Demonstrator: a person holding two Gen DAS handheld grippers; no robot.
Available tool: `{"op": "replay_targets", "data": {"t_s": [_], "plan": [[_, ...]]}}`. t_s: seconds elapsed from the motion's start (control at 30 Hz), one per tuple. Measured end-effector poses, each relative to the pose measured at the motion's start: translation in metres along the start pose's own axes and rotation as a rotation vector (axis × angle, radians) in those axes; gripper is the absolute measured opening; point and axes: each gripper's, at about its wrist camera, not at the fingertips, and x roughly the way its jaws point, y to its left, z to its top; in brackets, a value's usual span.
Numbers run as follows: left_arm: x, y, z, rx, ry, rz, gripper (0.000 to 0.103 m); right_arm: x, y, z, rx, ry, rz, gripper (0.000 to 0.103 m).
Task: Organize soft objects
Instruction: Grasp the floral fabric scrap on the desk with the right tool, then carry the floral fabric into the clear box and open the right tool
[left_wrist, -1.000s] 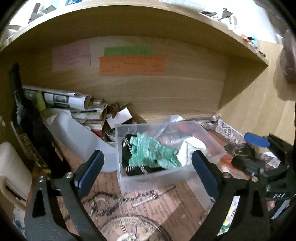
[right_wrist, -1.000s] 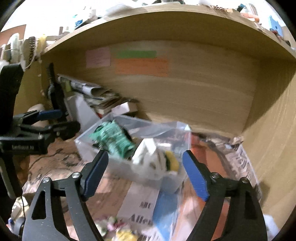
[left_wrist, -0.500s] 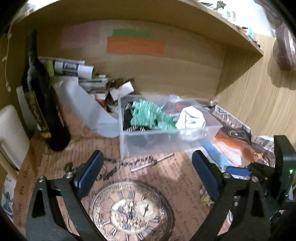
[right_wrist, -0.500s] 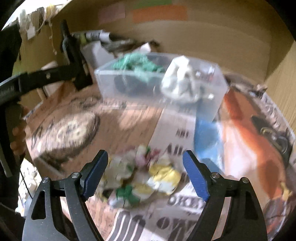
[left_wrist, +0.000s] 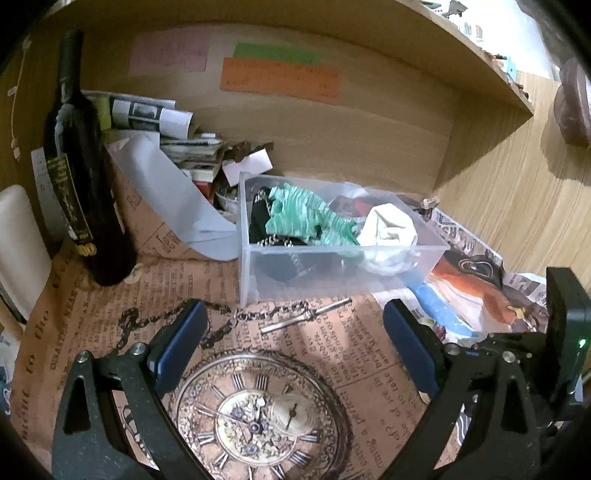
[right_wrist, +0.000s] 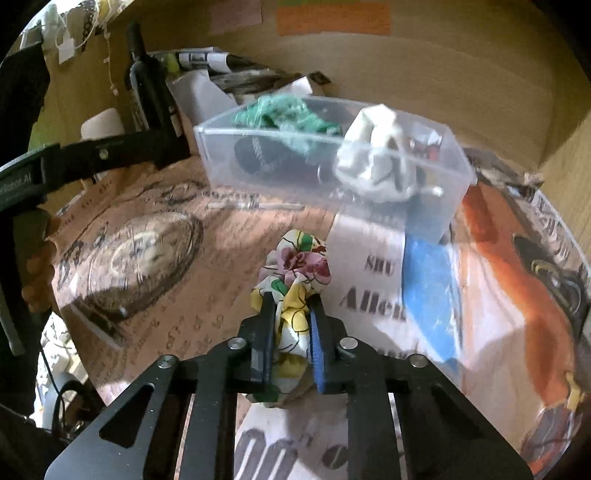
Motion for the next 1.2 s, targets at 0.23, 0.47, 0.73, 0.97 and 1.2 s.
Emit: {"op": "replay_targets", "data": {"t_s": [0.23,0.47,0.73,0.97,1.2], "plan": [[-0.002,-0.004,0.015,0.008,-0.051,0.005,0.097,-0.019,-0.001,0.038,-0.032,-0.116,-0.034,0.015],[-0.001,-0.003,0.031,0.012,-0.102,0.024,0.097,-0.02,-0.011,0.091,-0.054,-0.204,-0.06,0.015],[0.004,0.003,0.043,0.014,-0.134,0.053,0.097,0.031,-0.017,0.125,-0.069,-0.14,-0.076,0.015],[0.015,0.013,0.046,-0.002,-0.119,0.056,0.097,0.062,-0.025,0.127,-0.067,-0.08,-0.119,0.036],[0.016,0.015,0.051,-0.008,-0.129,0.046,0.097,0.039,-0.022,0.126,-0.062,-0.13,-0.129,0.059]]}}
